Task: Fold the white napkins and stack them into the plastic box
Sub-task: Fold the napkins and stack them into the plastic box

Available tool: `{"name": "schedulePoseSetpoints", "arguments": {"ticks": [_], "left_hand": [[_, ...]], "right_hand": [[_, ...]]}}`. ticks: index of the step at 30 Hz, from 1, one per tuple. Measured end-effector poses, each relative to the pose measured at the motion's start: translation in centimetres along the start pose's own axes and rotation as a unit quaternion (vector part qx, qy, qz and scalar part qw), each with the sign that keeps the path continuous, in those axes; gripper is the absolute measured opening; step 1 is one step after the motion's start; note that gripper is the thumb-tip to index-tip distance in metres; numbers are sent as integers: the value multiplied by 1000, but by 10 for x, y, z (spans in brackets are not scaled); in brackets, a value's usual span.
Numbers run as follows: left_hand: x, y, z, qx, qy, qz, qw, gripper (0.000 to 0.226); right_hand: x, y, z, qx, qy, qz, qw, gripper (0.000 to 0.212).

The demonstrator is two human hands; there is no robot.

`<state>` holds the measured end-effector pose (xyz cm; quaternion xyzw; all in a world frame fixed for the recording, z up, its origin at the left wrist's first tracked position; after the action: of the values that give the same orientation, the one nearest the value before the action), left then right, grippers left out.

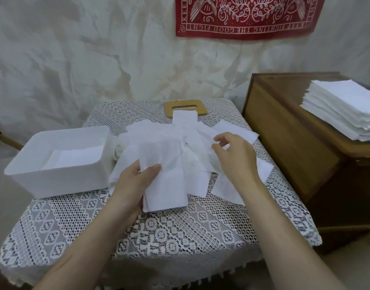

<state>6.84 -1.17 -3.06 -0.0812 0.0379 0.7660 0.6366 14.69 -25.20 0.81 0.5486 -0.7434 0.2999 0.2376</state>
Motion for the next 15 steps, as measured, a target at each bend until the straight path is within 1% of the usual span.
{"name": "schedulePoseSetpoints", "arguments": {"ticks": [2, 4, 6, 9, 11, 13, 15], "left_hand": [[2, -2, -1, 2, 1, 8, 1000, 23], [4, -3, -2, 4, 1, 14, 1000, 24], [5, -2, -2, 5, 4, 16, 1000, 24], [8, 1, -1, 8, 10, 21, 1000, 24], [13, 4, 0, 5, 11, 29, 999, 23], [18, 8, 2, 3, 18, 37, 999, 23], [22, 12, 5, 0, 16, 43, 999, 25]], "right_hand": [[-14, -5, 8, -2, 57, -36, 998, 36], [-24, -6, 13, -8, 82, -47, 996, 41], [-29, -9, 13, -5, 70, -27, 997, 38], [-30, -14, 14, -3, 56, 11, 998, 25], [-26, -15, 13, 4, 49, 33, 998, 23], [-16, -9, 2, 28, 26, 42, 998, 23], [-6, 10, -16, 75, 6, 26, 997, 22]]}}
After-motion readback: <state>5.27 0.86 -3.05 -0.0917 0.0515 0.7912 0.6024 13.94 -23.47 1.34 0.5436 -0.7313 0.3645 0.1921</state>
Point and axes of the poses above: each hand's wrist, its own y-axis away from the middle knuckle, its own x-axis out of the back of the hand, z = x × y, the point moved 5 cm from there along -y, towards the middle knuckle, and after that the axes turned 11 degrees about -x, right-handed, at the moved point
